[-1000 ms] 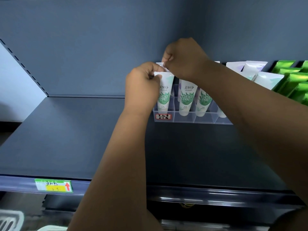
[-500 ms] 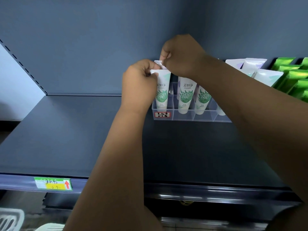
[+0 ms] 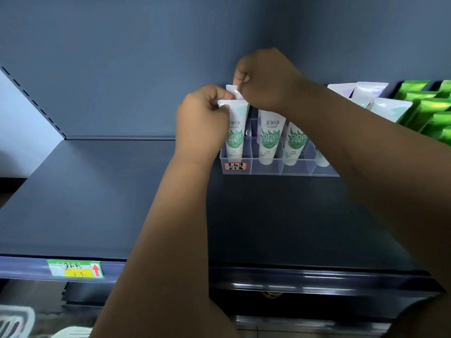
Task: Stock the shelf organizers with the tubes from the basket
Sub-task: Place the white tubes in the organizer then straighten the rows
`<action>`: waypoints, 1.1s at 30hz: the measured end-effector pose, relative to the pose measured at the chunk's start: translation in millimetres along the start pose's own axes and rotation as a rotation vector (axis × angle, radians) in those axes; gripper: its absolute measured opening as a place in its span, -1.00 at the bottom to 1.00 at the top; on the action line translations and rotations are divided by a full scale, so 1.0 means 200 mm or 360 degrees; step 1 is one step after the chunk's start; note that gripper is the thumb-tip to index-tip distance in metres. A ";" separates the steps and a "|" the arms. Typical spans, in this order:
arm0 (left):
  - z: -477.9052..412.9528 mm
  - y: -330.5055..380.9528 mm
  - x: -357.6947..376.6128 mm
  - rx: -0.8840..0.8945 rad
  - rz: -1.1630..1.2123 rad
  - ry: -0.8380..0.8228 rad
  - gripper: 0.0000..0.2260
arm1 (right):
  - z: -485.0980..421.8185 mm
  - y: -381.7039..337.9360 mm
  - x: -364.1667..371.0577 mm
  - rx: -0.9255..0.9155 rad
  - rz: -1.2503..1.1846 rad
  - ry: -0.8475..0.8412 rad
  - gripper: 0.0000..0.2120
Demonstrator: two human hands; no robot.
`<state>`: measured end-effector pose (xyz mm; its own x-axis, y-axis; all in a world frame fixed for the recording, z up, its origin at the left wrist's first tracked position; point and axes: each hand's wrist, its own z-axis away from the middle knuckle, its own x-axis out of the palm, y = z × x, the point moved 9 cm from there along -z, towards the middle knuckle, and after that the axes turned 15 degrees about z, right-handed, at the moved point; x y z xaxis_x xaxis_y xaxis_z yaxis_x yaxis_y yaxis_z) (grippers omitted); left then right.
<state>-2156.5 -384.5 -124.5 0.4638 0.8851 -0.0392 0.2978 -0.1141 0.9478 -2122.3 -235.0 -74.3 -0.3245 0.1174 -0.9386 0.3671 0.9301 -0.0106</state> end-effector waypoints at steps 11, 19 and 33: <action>0.00 0.00 0.01 0.0004 -0.0028 -0.0006 -0.65 | 0.00 -0.01 0.00 0.0010 -0.0006 -0.0044 -0.78; 0.00 0.00 0.01 0.0009 -0.0031 -0.0003 -0.65 | 0.01 -0.02 -0.01 0.0018 -0.0101 -0.0063 -0.81; 0.00 0.02 -0.01 -0.0006 -0.0077 0.0021 -0.69 | 0.04 -0.01 -0.10 0.0006 -0.0177 0.0036 -0.75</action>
<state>-2156.1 -385.8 -121.6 0.4380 0.8953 -0.0809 0.3163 -0.0693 0.9461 -2108.4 -242.0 -57.9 -0.3831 0.0214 -0.9235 0.3309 0.9366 -0.1156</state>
